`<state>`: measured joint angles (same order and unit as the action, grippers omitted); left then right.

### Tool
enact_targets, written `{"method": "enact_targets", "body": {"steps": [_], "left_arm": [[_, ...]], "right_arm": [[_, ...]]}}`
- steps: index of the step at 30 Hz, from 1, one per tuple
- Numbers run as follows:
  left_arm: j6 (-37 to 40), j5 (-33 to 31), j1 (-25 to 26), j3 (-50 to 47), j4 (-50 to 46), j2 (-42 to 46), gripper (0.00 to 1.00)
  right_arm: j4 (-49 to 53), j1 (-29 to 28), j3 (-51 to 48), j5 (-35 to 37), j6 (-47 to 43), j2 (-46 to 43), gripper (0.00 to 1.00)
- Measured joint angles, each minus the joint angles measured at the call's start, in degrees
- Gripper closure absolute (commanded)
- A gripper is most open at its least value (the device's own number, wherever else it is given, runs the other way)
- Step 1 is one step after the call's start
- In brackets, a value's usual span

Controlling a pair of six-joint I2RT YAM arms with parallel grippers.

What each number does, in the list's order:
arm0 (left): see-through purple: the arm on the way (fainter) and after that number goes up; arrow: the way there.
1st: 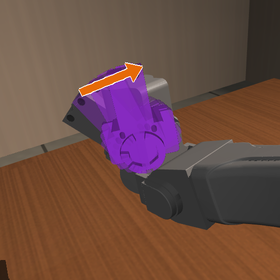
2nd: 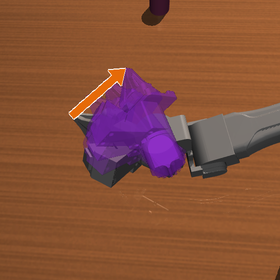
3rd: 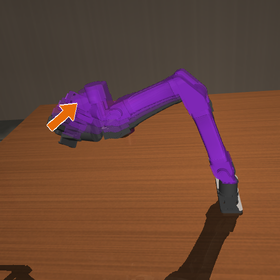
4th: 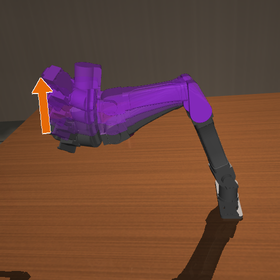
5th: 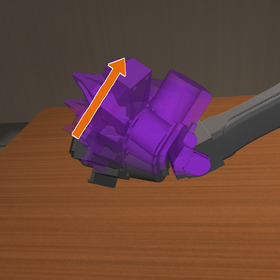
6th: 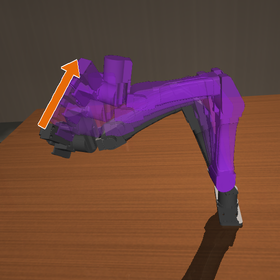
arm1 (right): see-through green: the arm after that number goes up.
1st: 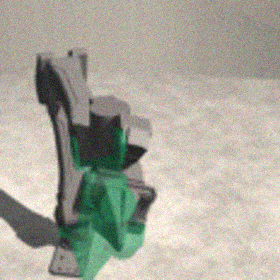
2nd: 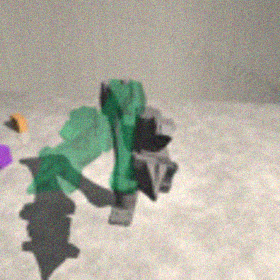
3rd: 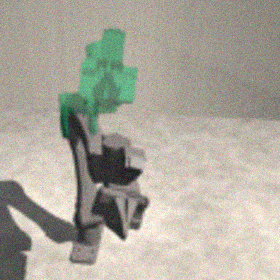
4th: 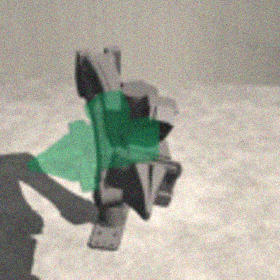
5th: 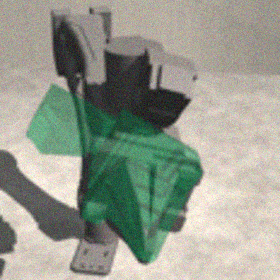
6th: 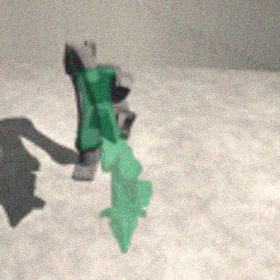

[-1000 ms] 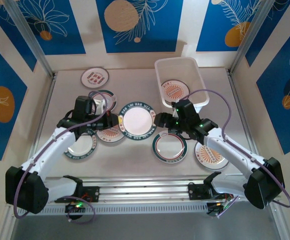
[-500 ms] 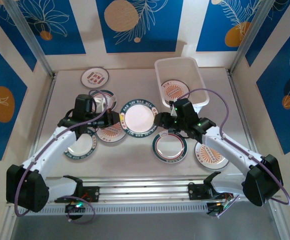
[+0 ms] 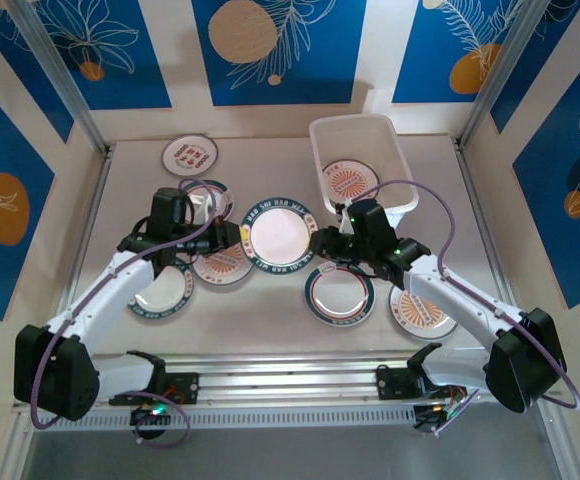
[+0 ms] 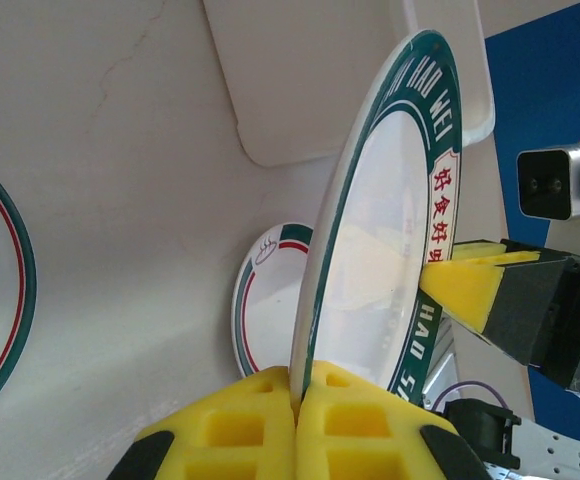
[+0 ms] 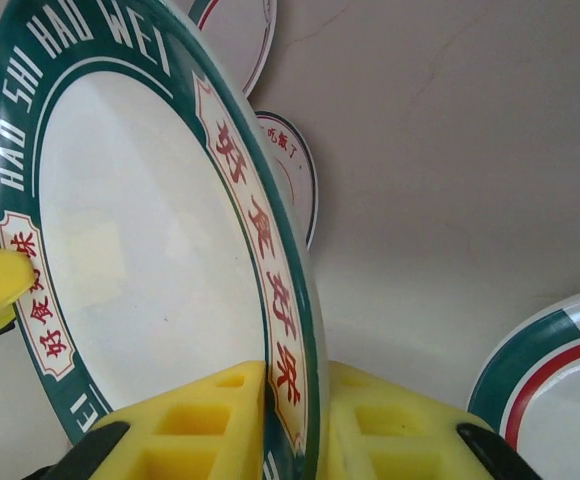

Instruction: Place the plates into the plastic bin on the countertop

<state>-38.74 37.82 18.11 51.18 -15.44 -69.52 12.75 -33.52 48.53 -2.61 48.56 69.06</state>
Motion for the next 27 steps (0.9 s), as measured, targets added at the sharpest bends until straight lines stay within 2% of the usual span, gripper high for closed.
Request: {"method": "enact_targets", "body": {"steps": [9, 14, 15, 21, 27], "left_arm": [[-0.22, -0.79, 0.17, 0.04, -0.61, 0.02, 0.71], [-0.2, -1.33, 0.33, 0.5, -0.76, 0.5, 0.44], [0.22, -1.6, 0.35, 1.09, -1.4, 0.76, 0.41], [4.48, -4.57, 0.13, 8.33, -5.77, 2.25, 0.35], [7.19, -7.76, -0.13, 11.76, -6.51, 2.4, 0.32]], "right_arm": [[-0.66, -0.02, -1.42, 0.76, 0.13, -4.57, 0.9], [0.83, 0.0, -1.42, 1.97, -0.35, -5.16, 0.93], [1.77, 0.02, -1.42, 2.4, -0.5, -5.16, 0.93], [8.55, 2.21, 3.1, 3.69, -3.19, -5.2, 0.97], [8.98, 7.76, 11.67, 2.32, -4.11, -5.2, 0.98]]}}
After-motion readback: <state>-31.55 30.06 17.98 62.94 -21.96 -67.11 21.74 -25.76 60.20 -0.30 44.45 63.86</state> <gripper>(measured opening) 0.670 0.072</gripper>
